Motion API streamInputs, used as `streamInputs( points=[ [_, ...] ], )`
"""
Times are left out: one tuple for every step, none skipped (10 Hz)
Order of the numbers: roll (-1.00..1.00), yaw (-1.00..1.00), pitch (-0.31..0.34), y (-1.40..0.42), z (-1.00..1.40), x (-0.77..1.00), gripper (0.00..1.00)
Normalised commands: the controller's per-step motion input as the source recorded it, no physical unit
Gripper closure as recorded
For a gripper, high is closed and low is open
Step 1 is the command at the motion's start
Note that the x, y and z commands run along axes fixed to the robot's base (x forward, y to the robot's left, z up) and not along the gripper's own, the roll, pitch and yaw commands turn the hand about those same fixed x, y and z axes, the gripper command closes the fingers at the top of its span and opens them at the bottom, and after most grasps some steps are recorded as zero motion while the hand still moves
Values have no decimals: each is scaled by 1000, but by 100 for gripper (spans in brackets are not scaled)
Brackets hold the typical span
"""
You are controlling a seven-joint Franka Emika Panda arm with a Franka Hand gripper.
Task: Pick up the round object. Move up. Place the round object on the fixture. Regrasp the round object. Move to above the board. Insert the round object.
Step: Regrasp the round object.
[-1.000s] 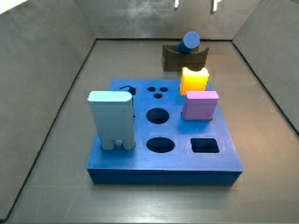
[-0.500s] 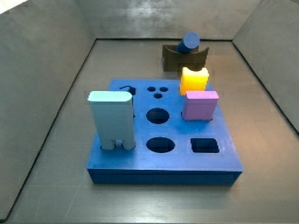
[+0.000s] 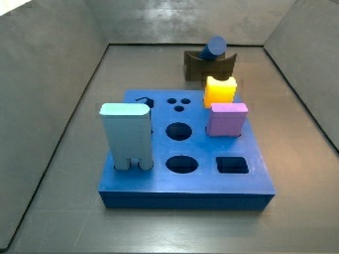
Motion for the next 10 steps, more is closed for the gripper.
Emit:
streamInputs(
  points=[
    [1000,15,-11,-17,8,-4,0],
    [1000,16,-13,-15,7,-3,0],
    [1000,17,-10,-17,5,-4,0],
    [1000,18,-8,-19,5,-4,0],
    [1000,20,3,-16,9,9,0],
    [1000,21,9,-21,1,21,0],
    [1000,23,19,-27,-4,29,0],
    [1000,25,25,-26,-2,39,0],
    [1000,32,48,-29,-2,56,0],
    [1000,35,59,-34,1,64,0]
  ],
)
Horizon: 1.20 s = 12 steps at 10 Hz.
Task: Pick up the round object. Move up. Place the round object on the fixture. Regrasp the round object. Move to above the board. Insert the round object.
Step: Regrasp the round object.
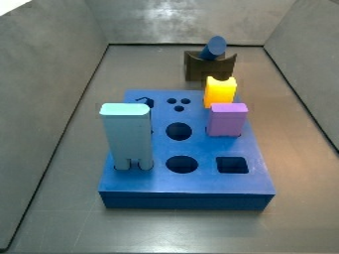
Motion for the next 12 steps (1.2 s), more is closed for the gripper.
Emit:
streamInputs(
  points=[
    [1000,45,89,-36,-4,80,0],
    [1000,57,116,-40,-5,91,0],
    [1000,83,156,-46,-7,100,0],
    [1000,104,176,-47,-6,100,0],
    [835,141,191,-50,-8,102,0],
    [649,163,181,-50,-10,105,0],
    [404,190,157,-53,-9,106,0],
    [314,202,140,-42,-1,103,0],
    [196,214,79,-42,-1,86,0],
    [176,214,57,-42,-9,85,0],
    [160,208,31,-45,-8,85,0],
    [164,164,-5,46,-1000,34,0]
  ],
)
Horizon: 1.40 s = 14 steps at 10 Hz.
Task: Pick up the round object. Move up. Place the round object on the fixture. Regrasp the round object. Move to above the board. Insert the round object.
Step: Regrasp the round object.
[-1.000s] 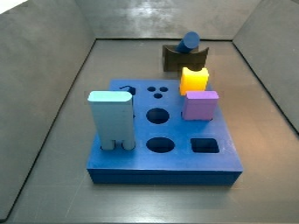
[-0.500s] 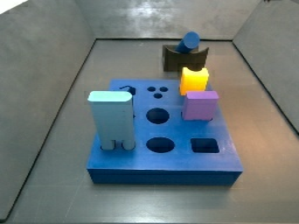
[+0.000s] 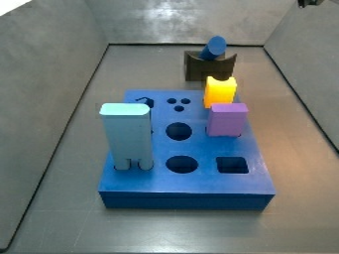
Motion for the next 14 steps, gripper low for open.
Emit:
streamInputs(
  points=[
    [161,147,-16,46,-1000,37,0],
    [149,125,-52,43,-1000,47,0],
    [106,97,-84,37,-1000,57,0],
    [81,73,-99,36,-1000,65,0],
    [70,48,-102,34,-1000,70,0],
    [66,24,-108,30,-1000,79,0],
    [68,-1,-100,28,-1000,87,0],
    [69,-19,-88,27,-1000,93,0],
    [65,-29,-73,18,-923,95,0],
    [67,-34,-54,12,-754,86,0],
    [67,-37,-26,5,-532,78,0],
    [64,-29,-8,2,-374,78,0],
    [65,-19,9,-1,-222,77,0],
    [0,0,0,0,0,0,100]
  ],
)
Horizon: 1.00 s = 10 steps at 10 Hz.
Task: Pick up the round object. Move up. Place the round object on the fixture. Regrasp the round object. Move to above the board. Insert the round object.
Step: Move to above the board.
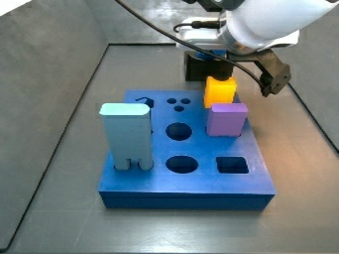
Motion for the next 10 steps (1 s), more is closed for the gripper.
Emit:
streamInputs(
  points=[
    [-360,149,-213,-127,1000,-403,100],
    [-358,143,-223,-126,1000,-403,100],
    [-308,106,-257,-110,1000,-399,100],
    [-253,54,-279,-101,1000,-396,100],
    [-182,-14,-289,-96,1000,-395,100],
    [-138,-57,-273,-90,1000,-394,100],
    [-113,-100,-233,-84,1000,-392,100],
    [-107,-126,-199,-77,1000,-387,100],
    [-107,-141,-173,-72,1000,-382,100],
    [-115,-166,-116,-62,1000,-363,100]
  ],
)
